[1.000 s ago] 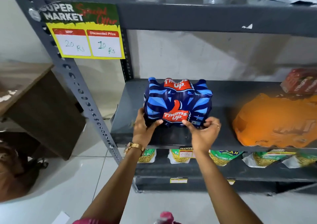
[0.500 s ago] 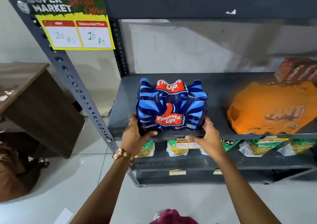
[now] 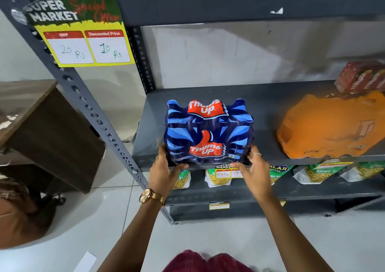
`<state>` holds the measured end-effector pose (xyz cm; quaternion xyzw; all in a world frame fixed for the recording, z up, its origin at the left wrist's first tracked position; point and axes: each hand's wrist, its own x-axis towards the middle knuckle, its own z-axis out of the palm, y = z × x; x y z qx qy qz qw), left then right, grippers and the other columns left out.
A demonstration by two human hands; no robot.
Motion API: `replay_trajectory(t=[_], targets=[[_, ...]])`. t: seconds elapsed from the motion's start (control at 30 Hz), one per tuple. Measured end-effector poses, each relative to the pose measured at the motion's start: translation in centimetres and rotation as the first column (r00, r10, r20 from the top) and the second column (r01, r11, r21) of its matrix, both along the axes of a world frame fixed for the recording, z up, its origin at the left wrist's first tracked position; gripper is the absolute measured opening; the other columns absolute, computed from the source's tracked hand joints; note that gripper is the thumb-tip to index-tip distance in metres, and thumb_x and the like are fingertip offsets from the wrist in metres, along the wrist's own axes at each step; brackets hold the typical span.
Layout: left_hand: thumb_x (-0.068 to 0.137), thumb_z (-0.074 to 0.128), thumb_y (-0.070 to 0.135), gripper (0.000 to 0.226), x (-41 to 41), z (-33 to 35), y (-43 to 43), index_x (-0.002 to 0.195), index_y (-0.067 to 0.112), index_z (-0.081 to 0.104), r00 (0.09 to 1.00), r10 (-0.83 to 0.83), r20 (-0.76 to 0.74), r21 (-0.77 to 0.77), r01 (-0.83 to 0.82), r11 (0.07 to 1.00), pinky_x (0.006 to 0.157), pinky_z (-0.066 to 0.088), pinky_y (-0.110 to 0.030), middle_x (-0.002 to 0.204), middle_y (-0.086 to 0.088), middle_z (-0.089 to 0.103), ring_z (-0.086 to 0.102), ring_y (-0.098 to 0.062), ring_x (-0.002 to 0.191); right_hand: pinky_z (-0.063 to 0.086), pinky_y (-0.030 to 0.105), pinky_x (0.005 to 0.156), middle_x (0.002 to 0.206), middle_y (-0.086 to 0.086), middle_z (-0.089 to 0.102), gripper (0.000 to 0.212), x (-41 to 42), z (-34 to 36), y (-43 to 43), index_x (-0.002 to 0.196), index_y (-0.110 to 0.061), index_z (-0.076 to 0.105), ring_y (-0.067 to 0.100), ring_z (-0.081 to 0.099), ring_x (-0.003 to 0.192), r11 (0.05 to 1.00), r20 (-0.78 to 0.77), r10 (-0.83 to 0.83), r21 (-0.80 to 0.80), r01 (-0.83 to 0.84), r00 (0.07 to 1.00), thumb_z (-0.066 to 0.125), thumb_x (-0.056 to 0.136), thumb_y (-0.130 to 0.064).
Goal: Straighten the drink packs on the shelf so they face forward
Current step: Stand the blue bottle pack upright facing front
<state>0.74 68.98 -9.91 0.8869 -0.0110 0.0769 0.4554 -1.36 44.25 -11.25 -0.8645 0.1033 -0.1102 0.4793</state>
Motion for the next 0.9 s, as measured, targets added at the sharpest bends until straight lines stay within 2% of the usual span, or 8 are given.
replay_trajectory(t=[0.23, 0.33, 0.47, 0.53, 0.63, 0.7, 0.77, 0.9], targets=[[0.076, 0.075, 0.023, 0.067, -0.3, -0.2, -0.5, 0.128, 0.017, 0.033, 0.998, 0.006, 0.063, -0.049, -0.003, 0.999, 0.087, 0.056, -0.044, 0.124, -0.009, 0.062, 0.064, -0.028, 0.106, 0.057, 0.047, 0.09, 0.12, 0.012, 0.068, 0.062, -0.1, 0.4, 0.5, 0.13, -0.013, 0.043, 0.029, 0.066, 0.111, 1.0, 0.012, 0.011, -0.017, -0.011, 1.0, 0.077, 0.078, -0.02], [0.076, 0.074, 0.011, 0.065, -0.3, -0.2, -0.4, 0.128, 0.008, 0.036, 0.995, 0.023, 0.098, -0.08, -0.015, 0.997, 0.082, 0.055, -0.032, 0.118, -0.005, 0.062, 0.064, -0.023, 0.101, 0.058, 0.046, 0.089, 0.119, 0.012, 0.069, 0.06, 0.1, 0.3, 0.8, 0.127, -0.013, 0.043, 0.029, 0.067, 0.11, 1.0, 0.006, 0.023, -0.018, -0.023, 1.0, 0.076, 0.078, -0.02], [0.077, 0.071, 0.0, 0.061, -0.5, -0.1, 0.5, 0.127, 0.002, 0.037, 0.985, 0.099, 0.141, -0.121, -0.082, 0.989, 0.078, 0.048, -0.008, 0.112, 0.0, 0.058, 0.059, -0.017, 0.101, 0.057, 0.049, 0.089, 0.122, 0.014, 0.066, 0.056, 0.3, 0.0, 2.4, 0.126, -0.015, 0.043, 0.031, 0.065, 0.112, 0.997, 0.025, 0.047, -0.06, -0.046, 0.999, 0.074, 0.08, -0.022], [0.078, 0.07, -0.001, 0.061, -0.7, 0.0, 0.5, 0.128, 0.001, 0.035, 0.982, 0.127, 0.138, -0.124, -0.11, 0.986, 0.081, 0.05, -0.018, 0.116, -0.006, 0.059, 0.057, -0.017, 0.102, 0.056, 0.051, 0.091, 0.124, 0.014, 0.065, 0.055, 0.4, -0.2, 2.9, 0.127, -0.016, 0.043, 0.032, 0.063, 0.115, 0.997, 0.038, 0.05, -0.057, -0.048, 0.998, 0.073, 0.081, -0.022], [0.077, 0.072, 0.003, 0.063, -0.8, -0.1, 0.5, 0.128, 0.003, 0.035, 0.985, 0.125, 0.12, -0.098, -0.114, 0.989, 0.081, 0.052, -0.031, 0.12, -0.012, 0.061, 0.06, -0.02, 0.101, 0.056, 0.045, 0.093, 0.123, 0.01, 0.066, 0.058, 0.4, -0.6, 2.7, 0.131, -0.019, 0.043, 0.026, 0.064, 0.114, 0.998, 0.051, 0.062, -0.012, -0.061, 0.997, 0.072, 0.082, -0.024], [0.076, 0.074, 0.009, 0.064, -0.8, -0.3, 0.7, 0.127, 0.004, 0.036, 0.988, 0.102, 0.116, -0.057, -0.096, 0.994, 0.078, 0.051, -0.03, 0.119, -0.012, 0.063, 0.063, -0.023, 0.098, 0.057, 0.039, 0.09, 0.121, 0.009, 0.068, 0.058, 0.3, -0.8, 2.2, 0.132, -0.019, 0.044, 0.024, 0.065, 0.111, 0.998, 0.055, 0.064, 0.01, -0.064, 0.996, 0.072, 0.082, -0.023], [0.076, 0.075, 0.014, 0.065, -0.8, -0.4, 0.6, 0.127, 0.006, 0.035, 0.991, 0.086, 0.101, -0.038, -0.082, 0.996, 0.078, 0.05, -0.027, 0.119, -0.009, 0.062, 0.062, -0.019, 0.096, 0.057, 0.04, 0.091, 0.121, 0.009, 0.068, 0.06, 0.4, -1.1, 1.8, 0.133, -0.017, 0.044, 0.024, 0.065, 0.111, 0.998, 0.056, 0.066, 0.02, -0.067, 0.996, 0.073, 0.082, -0.023], [0.077, 0.073, 0.009, 0.064, -0.8, -0.2, 0.1, 0.129, 0.006, 0.035, 0.992, 0.1, 0.076, -0.042, -0.097, 0.994, 0.074, 0.042, -0.009, 0.117, -0.001, 0.058, 0.056, -0.012, 0.098, 0.057, 0.045, 0.091, 0.121, 0.01, 0.068, 0.063, 0.5, -1.5, 1.5, 0.136, -0.015, 0.043, 0.026, 0.066, 0.112, 0.997, 0.058, 0.07, -0.018, -0.069, 0.996, 0.073, 0.081, -0.023]])
